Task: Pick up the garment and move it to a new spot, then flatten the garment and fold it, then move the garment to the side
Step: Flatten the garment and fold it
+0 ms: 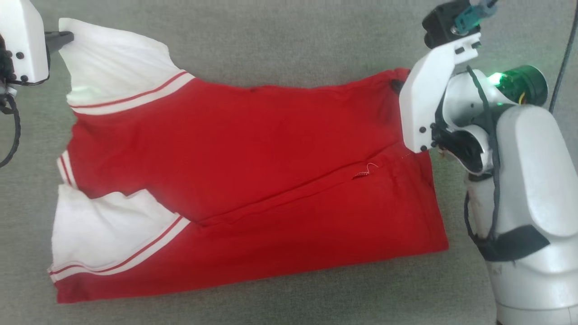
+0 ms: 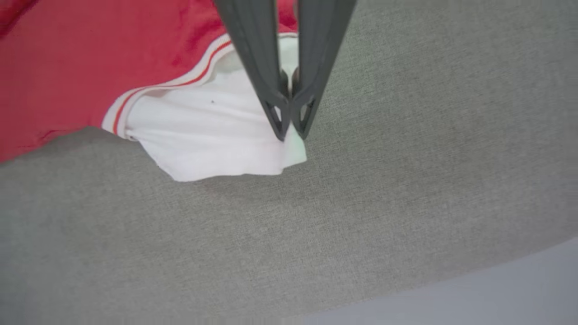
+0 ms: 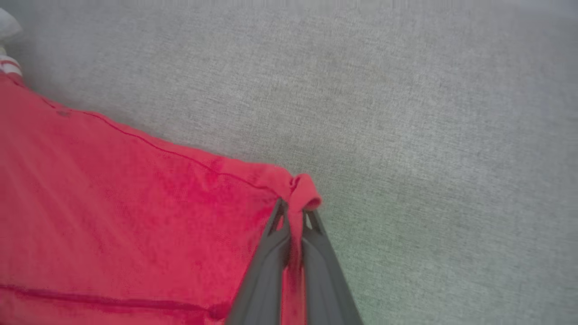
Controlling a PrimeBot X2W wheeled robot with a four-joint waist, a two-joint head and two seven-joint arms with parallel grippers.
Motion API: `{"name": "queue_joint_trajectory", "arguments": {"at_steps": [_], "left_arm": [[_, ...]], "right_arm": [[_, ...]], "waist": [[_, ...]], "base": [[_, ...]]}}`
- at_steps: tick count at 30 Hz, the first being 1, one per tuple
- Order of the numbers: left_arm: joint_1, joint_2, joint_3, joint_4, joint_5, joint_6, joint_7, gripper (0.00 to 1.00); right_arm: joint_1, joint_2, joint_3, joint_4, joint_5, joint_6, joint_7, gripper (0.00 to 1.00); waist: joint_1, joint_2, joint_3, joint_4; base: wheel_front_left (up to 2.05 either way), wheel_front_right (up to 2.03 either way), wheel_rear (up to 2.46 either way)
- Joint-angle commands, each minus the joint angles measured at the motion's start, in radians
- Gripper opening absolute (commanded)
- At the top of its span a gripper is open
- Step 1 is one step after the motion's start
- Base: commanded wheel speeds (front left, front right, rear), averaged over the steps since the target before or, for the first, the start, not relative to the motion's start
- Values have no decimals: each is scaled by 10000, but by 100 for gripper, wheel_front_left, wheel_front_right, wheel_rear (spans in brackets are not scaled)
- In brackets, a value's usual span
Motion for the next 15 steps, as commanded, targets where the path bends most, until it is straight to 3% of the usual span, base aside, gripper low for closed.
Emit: {"name": "queue_joint_trajectory", "arguments": {"at_steps": [1, 7, 11, 15], "left_arm": [[145, 51, 32, -102, -157, -42, -13, 0], [651, 498, -127, -1266, -71, 298, 79, 0], [1244, 1016, -161, -2464, -262, 896, 192, 0], [2012, 1788, -196, -4124, -510, 1778, 237, 0]], "right_arm": [[169, -8, -7, -190, -70, -5, 4, 0], [954, -440, 14, -1164, 156, -5, 302, 0], [1632, -751, -62, -1900, 370, -5, 670, 0], [2338, -1101, -253, -2598, 617, -5, 1081, 0]], "waist": [[0, 0, -250, 142], [0, 0, -881, 389], [0, 0, -1207, 564], [0, 0, -1454, 686]], "base": [[0, 0, 0], [0, 0, 0], [0, 0, 0], [0, 0, 0]]}}
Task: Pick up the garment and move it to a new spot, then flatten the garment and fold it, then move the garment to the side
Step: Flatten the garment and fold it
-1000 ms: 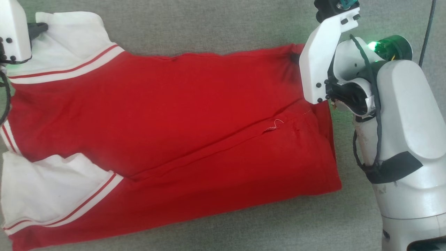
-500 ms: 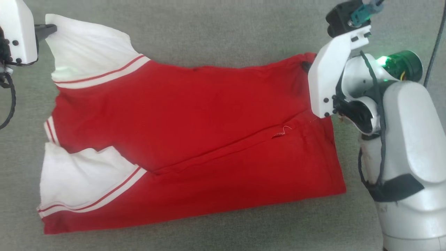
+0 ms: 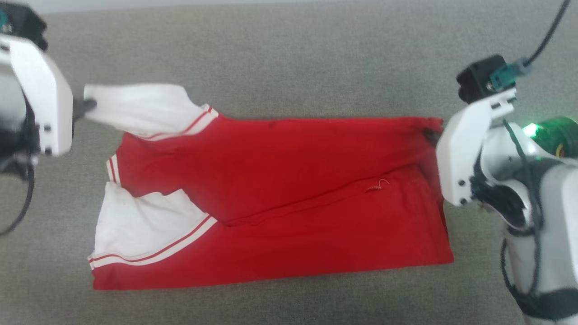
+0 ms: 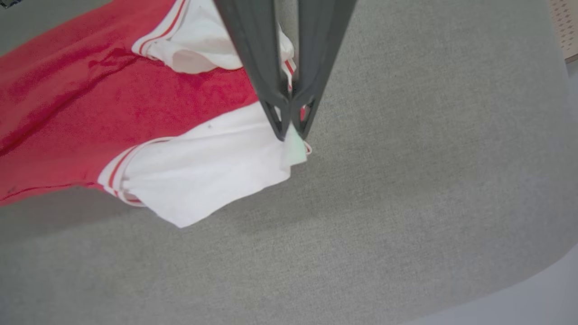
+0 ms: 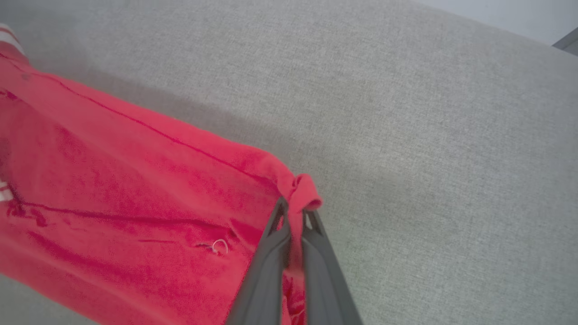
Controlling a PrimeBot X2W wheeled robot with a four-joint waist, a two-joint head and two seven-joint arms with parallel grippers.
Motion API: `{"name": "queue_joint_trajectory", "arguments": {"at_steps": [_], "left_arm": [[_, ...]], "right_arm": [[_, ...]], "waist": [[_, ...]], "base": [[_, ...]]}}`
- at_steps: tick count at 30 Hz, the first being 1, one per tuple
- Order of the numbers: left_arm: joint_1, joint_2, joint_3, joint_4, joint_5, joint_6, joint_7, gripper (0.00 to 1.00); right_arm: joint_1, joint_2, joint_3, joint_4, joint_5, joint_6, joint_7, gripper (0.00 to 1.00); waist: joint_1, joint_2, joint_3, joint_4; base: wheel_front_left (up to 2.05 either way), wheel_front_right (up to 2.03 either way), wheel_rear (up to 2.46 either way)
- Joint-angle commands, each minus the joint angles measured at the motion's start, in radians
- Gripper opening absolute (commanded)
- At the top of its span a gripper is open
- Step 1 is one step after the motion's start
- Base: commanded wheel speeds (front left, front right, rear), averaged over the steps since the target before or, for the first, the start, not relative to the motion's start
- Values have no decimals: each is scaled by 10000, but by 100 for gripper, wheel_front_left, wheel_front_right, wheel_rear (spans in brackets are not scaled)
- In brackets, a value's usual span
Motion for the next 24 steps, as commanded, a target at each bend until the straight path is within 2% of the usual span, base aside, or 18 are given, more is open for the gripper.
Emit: {"name": "queue_joint_trajectory", "arguments": {"at_steps": [1, 8, 13, 16, 22, 23, 24], "left_arm": [[323, 282, -11, -536, -109, 299, -26, 0], [1973, 2090, 11, -3944, -692, 2036, -632, 0], [3095, 2650, -237, -5230, -1156, 2688, -1192, 0], [3631, 2531, -421, -5207, -1419, 2713, -1498, 0], [4216, 1726, -745, -4062, -1567, 2118, -1866, 0], [4276, 1577, -771, -3821, -1599, 2000, -1941, 0], [4322, 1432, -764, -3557, -1629, 1852, -2062, 0]], "right_arm": [[257, -91, -93, -238, 104, -5, 116, 0], [1641, -228, -655, -1110, 249, -6, 638, 0], [2450, -62, -864, -1157, 205, -6, 541, 0], [2718, 76, -869, -848, 91, -6, 347, 0], [2680, 304, -650, 257, 252, -5, -151, 0], [2605, 302, -590, 409, 265, -5, -259, 26], [2539, 302, -547, 550, 289, -5, -367, 46]], "waist": [[0, 0, -136, 87], [0, 0, -314, 128], [0, 0, -307, 145], [0, 0, -313, 126], [0, 0, -398, 50], [0, 0, -439, 45], [0, 0, -479, 39]], "base": [[0, 0, 0], [0, 0, 0], [0, 0, 0], [0, 0, 0], [0, 0, 0], [0, 0, 0], [0, 0, 0]]}}
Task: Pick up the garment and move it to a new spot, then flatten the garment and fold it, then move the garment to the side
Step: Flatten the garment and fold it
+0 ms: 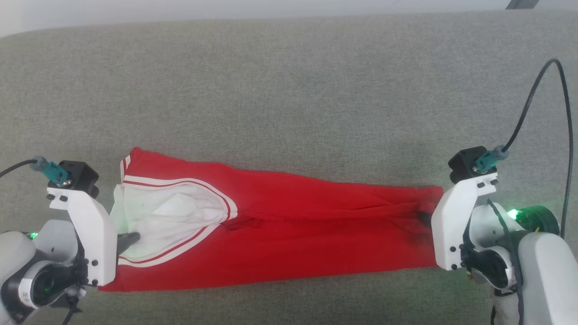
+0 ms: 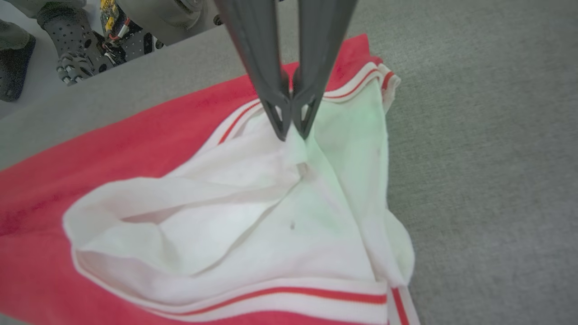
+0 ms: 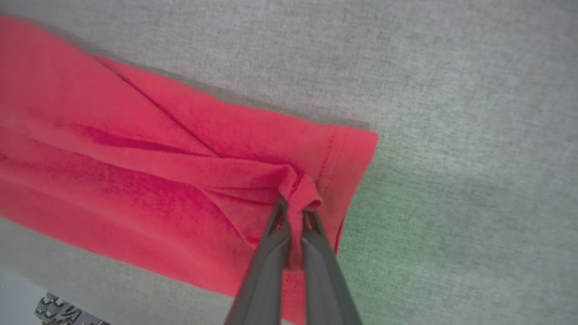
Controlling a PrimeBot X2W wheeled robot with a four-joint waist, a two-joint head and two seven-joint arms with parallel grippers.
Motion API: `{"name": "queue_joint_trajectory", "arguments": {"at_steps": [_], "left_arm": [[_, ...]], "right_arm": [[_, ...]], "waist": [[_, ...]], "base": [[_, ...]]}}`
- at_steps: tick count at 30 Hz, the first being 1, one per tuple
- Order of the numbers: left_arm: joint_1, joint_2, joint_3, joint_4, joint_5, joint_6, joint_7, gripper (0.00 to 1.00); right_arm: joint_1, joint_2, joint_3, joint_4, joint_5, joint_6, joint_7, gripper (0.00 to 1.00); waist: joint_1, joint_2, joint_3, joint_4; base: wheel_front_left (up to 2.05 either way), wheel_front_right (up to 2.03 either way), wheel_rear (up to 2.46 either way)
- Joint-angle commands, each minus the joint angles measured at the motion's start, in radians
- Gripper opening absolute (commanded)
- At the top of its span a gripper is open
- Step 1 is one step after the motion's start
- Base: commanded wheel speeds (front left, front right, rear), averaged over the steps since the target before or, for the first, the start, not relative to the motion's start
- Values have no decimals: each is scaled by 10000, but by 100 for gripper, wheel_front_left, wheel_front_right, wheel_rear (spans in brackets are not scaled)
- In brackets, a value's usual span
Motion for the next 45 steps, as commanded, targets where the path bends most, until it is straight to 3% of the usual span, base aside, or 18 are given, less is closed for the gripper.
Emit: {"name": "queue_joint_trajectory", "arguments": {"at_steps": [1, 2, 3, 4, 5, 6, 13, 23, 30, 34, 45], "left_arm": [[144, -161, 40, 348, -16, -177, -212, 3], [185, -253, 53, 544, 15, -292, -347, 13], [207, -350, 79, 718, 79, -420, -525, 35], [222, -422, 106, 884, 125, -499, -673, 71], [237, -477, 107, 984, 187, -619, -824, 92], [271, -514, 167, 1070, 181, -705, -1028, 100], [802, -681, 506, 1269, 350, -1305, -2883, 100], [2001, -968, 1113, 1736, 836, -1740, -6553, 100], [2641, -1399, 1841, 2326, 1286, -1964, -7263, 100], [3309, -2032, 3288, 2737, 1913, -2160, -7286, 100], [5639, -4142, 7666, 3111, 5121, -3077, -7293, 100]], "right_arm": [[-159, 31, 50, 136, 120, -5, -202, 88], [-182, 30, 72, 212, 142, -5, -269, 100], [-184, 16, 98, 290, 192, -5, -341, 100], [-164, -29, 103, 316, 249, -5, -376, 100], [-129, -48, 111, 302, 349, -5, -447, 100], [-77, -44, 111, 259, 461, -5, -480, 100], [403, -237, -234, -308, 654, -5, -753, 100], [1046, -269, -1072, -765, 767, -5, -1160, 100], [1291, -304, -1486, -606, 866, -5, -1134, 100], [1407, -415, -1702, -353, 975, -5, -1249, 100], [1564, -574, -1927, 384, 1134, -5, -1437, 100]], "waist": [[-1, 0, -90, -16], [-1, 0, -139, -17], [-1, 0, -209, -16], [-1, 0, -267, -7], [-1, 0, -337, 4], [-1, 0, -403, 10], [-1, 0, -863, 76], [-1, 0, -1295, 212], [-1, 0, -1453, 359], [-1, 0, -1545, 494], [-1, 0, -1788, 799]], "base": [[0, 0, 0], [0, 0, 0], [0, 0, 0], [0, 0, 0], [0, 0, 0], [0, 0, 0], [0, 0, 0], [0, 0, 0], [0, 0, 0], [0, 0, 0], [0, 0, 0]]}}
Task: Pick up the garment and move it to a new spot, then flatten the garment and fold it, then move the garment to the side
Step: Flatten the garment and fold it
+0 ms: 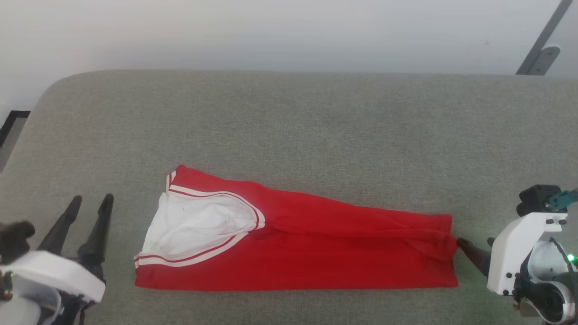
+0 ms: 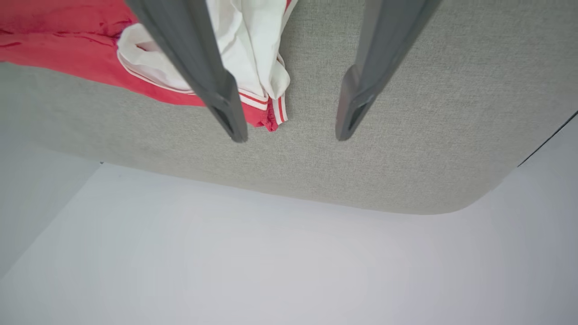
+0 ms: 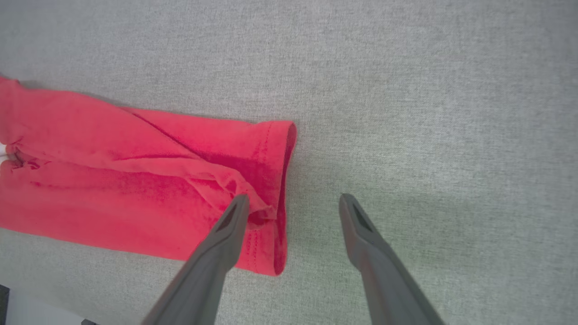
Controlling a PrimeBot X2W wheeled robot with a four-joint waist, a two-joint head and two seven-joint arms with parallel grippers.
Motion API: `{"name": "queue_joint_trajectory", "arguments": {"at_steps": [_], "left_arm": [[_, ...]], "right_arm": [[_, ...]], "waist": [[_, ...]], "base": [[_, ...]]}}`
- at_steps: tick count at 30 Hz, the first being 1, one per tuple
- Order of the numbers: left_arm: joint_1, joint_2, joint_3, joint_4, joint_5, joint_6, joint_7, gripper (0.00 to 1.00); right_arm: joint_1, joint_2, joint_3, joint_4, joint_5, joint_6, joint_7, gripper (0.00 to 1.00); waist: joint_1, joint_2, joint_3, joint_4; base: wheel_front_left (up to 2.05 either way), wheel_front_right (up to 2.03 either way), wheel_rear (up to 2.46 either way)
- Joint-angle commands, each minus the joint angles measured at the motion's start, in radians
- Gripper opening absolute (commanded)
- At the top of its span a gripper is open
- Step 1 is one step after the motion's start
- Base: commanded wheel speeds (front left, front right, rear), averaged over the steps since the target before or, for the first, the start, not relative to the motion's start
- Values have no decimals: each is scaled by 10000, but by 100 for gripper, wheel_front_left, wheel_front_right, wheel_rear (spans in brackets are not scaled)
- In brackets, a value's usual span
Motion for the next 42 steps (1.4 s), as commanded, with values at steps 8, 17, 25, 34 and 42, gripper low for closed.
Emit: {"name": "queue_joint_trajectory", "arguments": {"at_steps": [8, 17, 25, 34, 42], "left_arm": [[1511, -1480, 2107, -401, 1955, -598, -54, 100], [2239, -2442, 2673, -1300, 2748, -666, -53, 100], [2521, -2840, 2779, -1728, 3011, -669, -52, 100], [2474, -2911, 2823, -2101, 3121, -670, -52, 100], [2355, -2880, 2732, -2267, 3052, -671, -52, 100]], "right_arm": [[127, -63, 30, 398, 216, -5, 58, 100], [-24, -171, -72, 759, 309, -5, 298, 100], [-412, -241, 78, 1259, 397, -5, 535, 100], [-962, -100, 394, 2660, 513, -5, 897, 100], [-1490, -76, 896, 3728, 1081, -5, 919, 0]], "waist": [[0, -1, -83, 202], [0, -1, -65, 453], [0, -1, -60, 685], [0, -1, -80, 871], [0, -1, -44, 1058]], "base": [[0, 0, 0], [0, 0, 0], [0, 0, 0], [0, 0, 0], [0, 0, 0]]}}
